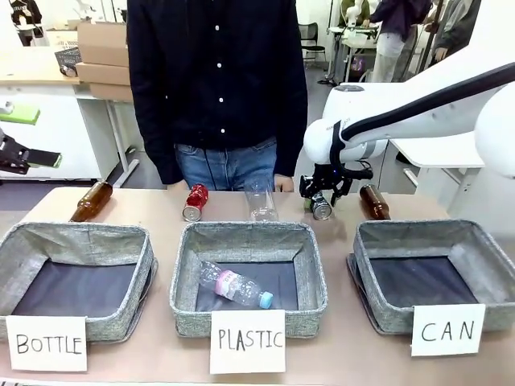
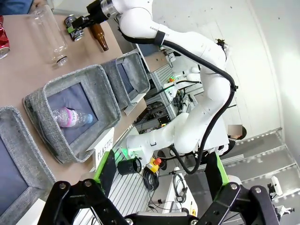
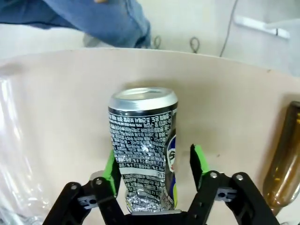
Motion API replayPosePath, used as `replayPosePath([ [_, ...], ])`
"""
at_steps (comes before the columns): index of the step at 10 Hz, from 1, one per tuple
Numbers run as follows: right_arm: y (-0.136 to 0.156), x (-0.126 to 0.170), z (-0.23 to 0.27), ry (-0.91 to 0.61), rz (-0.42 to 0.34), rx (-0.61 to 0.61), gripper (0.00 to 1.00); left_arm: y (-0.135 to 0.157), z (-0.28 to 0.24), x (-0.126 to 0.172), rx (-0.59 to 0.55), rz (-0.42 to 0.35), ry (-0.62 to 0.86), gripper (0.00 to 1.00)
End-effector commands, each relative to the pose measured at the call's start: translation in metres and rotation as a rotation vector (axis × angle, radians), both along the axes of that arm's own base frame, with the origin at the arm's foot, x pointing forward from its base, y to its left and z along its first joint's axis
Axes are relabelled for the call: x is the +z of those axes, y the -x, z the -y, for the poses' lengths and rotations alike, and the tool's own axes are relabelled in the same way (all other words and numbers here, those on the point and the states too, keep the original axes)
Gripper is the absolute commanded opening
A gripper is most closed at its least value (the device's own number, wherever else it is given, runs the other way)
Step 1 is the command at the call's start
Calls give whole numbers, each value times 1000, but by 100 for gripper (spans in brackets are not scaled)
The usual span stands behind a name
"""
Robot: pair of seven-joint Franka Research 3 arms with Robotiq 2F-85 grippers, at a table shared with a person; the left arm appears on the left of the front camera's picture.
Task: Sort the can waste into the basket.
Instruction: Pick up the can waste from the table and place it in the right Fabric basket.
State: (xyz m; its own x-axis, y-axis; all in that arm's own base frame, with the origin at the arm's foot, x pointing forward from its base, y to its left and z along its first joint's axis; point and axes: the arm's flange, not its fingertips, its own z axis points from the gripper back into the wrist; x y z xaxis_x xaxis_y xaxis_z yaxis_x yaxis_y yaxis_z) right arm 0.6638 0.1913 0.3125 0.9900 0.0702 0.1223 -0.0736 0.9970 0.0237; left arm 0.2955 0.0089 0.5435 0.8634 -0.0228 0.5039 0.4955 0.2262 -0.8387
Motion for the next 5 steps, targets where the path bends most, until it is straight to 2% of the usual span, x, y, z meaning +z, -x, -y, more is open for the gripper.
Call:
replayPosePath([
  [1, -3, 2, -6, 38, 25, -25, 0, 0, 2, 1, -7, 25, 17, 100],
  [3, -4, 0, -5, 51, 21, -45, 0, 0, 2, 1, -7, 25, 17, 100],
  [4, -5, -2, -6, 41, 2, -53, 44, 0, 2, 1, -7, 25, 17, 100],
  [5, -3, -2, -6, 48, 11, -27, 44, 0, 2, 1, -7, 25, 17, 100],
])
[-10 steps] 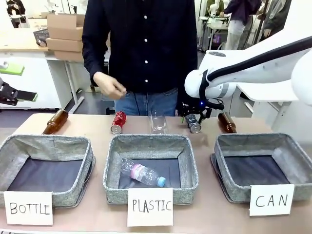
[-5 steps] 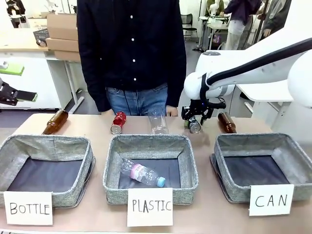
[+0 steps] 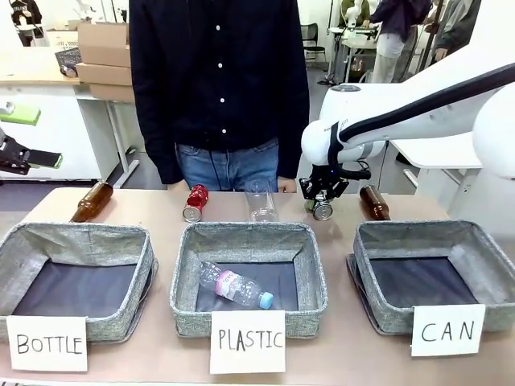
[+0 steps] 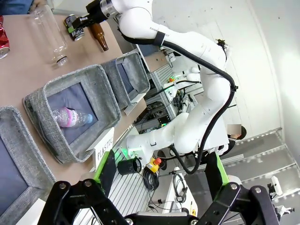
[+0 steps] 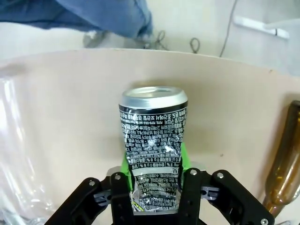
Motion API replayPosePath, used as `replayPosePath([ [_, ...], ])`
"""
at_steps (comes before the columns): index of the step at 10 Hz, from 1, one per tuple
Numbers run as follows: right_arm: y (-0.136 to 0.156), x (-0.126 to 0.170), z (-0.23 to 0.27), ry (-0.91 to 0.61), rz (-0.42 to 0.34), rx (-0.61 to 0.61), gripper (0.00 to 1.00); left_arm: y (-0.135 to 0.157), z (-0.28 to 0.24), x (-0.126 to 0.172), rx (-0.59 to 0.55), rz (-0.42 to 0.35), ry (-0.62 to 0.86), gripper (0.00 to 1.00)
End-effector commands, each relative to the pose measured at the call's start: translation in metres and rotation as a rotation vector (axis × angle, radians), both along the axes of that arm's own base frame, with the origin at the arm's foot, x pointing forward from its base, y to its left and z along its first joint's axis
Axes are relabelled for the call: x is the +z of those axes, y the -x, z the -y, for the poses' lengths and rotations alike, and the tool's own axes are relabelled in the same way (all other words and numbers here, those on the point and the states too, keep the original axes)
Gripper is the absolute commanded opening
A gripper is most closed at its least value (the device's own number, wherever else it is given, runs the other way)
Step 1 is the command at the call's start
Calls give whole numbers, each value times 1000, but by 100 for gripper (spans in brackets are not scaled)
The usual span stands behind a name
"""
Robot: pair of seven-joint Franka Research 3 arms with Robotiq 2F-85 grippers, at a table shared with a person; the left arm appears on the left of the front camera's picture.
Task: Sort the can waste into the basket.
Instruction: Pick up the can waste from the table and place it in the right Fabric basket.
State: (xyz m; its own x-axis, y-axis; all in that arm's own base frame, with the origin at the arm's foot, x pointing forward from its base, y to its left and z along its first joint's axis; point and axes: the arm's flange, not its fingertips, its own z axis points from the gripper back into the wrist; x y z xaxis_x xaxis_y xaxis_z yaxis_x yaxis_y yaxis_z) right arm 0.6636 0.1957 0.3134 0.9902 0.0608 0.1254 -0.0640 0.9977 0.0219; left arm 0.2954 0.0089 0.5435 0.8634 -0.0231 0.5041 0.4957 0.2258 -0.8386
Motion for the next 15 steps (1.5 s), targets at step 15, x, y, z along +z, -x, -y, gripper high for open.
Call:
replayPosePath([
  [15, 288, 142, 160, -119, -80, 434, 44, 0, 2, 1, -7, 25, 17, 100],
])
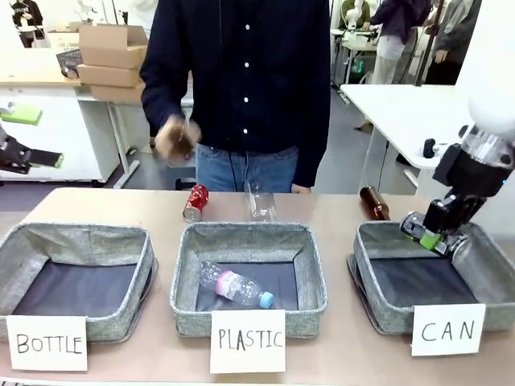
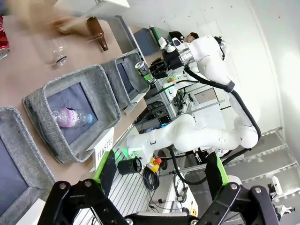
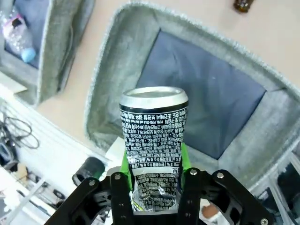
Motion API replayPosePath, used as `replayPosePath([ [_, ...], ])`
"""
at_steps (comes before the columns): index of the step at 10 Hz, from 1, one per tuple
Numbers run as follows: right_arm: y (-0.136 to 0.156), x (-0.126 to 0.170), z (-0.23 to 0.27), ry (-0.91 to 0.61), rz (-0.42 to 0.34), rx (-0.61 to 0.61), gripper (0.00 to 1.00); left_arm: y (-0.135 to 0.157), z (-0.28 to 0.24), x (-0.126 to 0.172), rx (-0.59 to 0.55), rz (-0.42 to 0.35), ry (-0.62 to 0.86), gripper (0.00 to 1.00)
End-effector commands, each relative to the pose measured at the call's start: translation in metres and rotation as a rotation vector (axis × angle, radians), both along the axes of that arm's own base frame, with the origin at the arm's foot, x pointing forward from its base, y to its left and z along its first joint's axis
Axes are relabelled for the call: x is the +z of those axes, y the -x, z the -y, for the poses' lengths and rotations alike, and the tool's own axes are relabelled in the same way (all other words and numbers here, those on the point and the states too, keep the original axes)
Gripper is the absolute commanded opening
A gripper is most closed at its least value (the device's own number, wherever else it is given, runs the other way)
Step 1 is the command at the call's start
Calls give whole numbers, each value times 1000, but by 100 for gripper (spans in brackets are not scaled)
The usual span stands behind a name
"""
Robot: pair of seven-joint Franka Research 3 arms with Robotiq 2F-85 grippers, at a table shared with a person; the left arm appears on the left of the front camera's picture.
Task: Sort the can waste into the basket.
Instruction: Pick up the can waste from the table and place it in the right Fabric basket.
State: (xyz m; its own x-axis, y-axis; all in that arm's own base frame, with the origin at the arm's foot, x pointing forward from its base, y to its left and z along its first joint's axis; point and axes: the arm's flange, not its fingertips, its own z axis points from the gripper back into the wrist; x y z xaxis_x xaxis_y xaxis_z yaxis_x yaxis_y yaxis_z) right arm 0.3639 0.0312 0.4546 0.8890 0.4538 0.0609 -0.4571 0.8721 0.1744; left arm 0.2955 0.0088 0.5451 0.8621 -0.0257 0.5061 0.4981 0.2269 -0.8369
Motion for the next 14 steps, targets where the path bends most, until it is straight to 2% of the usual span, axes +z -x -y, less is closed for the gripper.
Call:
replayPosePath([
  [1, -14, 0, -3, 20, 9, 17, 44, 0, 2, 0, -5, 22, 19, 100],
  [2, -17, 0, -2, 13, 1, 3, 99, 0, 2, 0, -5, 22, 19, 100],
  [4, -20, 0, -5, 31, -4, 10, 100, 0, 2, 0, -5, 22, 19, 100],
  [8, -22, 3, -2, -63, 22, -12, 100, 0, 2, 0, -5, 22, 19, 100],
  [9, -19, 16, 0, -254, 83, -24, 100, 0, 2, 0, -5, 22, 19, 100],
  [10, -4, 41, 8, -802, 172, 96, 100, 0, 2, 0, -5, 22, 19, 100],
  [11, 6, 58, 14, -1186, 184, 149, 100, 0, 2, 0, -5, 22, 19, 100],
  [12, 10, 71, 18, -1499, 112, 124, 100, 0, 2, 0, -5, 22, 19, 100],
  [13, 9, 75, 19, -1721, 16, -1, 100, 0, 2, 0, -5, 22, 19, 100],
  [14, 3, 74, 20, -1775, 3, -53, 100, 0, 2, 0, -5, 22, 19, 100],
])
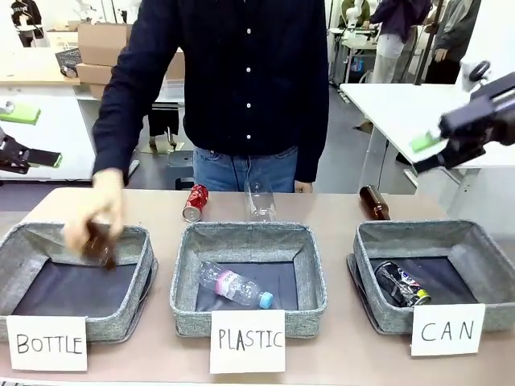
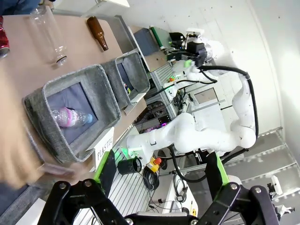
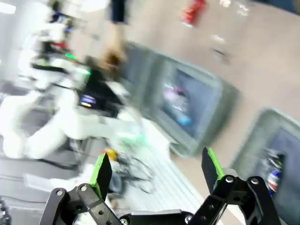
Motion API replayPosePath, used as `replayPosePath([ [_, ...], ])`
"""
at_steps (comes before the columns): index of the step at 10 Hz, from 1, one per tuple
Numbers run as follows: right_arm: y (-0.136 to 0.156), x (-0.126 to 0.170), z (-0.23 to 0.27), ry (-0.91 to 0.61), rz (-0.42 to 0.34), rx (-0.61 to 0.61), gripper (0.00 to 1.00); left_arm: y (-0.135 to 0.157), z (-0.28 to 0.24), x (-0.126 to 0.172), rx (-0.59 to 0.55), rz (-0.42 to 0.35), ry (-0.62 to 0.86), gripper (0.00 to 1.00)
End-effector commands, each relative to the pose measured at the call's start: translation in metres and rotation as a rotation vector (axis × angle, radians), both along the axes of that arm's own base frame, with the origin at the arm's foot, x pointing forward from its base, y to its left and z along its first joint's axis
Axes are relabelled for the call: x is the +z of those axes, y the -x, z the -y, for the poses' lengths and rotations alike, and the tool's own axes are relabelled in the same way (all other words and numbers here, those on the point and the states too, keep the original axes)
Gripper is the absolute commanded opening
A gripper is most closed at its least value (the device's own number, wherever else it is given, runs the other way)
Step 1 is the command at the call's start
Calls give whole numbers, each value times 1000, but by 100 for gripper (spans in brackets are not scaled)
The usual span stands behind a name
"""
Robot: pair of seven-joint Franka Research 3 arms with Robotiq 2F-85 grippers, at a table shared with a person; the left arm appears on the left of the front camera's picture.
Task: Sort the can waste into the basket.
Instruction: Pick up the can waste from the table and place it in the right Fabric basket.
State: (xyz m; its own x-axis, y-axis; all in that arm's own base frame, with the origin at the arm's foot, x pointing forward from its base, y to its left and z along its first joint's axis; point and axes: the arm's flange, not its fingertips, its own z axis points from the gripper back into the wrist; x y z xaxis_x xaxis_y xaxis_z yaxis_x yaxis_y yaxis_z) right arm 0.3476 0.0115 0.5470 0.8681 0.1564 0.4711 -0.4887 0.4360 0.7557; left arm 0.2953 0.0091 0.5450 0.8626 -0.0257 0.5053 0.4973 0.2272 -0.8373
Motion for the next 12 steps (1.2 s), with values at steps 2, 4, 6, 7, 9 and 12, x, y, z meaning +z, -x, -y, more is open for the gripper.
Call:
replayPosePath([
  [2, 0, 0, 0, 0, 0, 0, 100, -1, 2, 0, -5, 23, 19, 100],
  [4, 0, 0, 0, 0, 0, 0, 100, -1, 2, 0, -5, 23, 19, 100],
  [6, 0, 0, 0, 0, 0, 0, 100, -1, 2, 0, -5, 23, 19, 100],
  [7, 0, 0, 0, 0, 0, 0, 100, -1, 2, 0, -5, 23, 19, 100],
  [9, 0, 0, 0, 0, 0, 0, 100, -1, 2, 0, -5, 23, 19, 100],
  [12, 0, 0, 0, 0, 0, 0, 100, -1, 2, 0, -5, 23, 19, 100],
])
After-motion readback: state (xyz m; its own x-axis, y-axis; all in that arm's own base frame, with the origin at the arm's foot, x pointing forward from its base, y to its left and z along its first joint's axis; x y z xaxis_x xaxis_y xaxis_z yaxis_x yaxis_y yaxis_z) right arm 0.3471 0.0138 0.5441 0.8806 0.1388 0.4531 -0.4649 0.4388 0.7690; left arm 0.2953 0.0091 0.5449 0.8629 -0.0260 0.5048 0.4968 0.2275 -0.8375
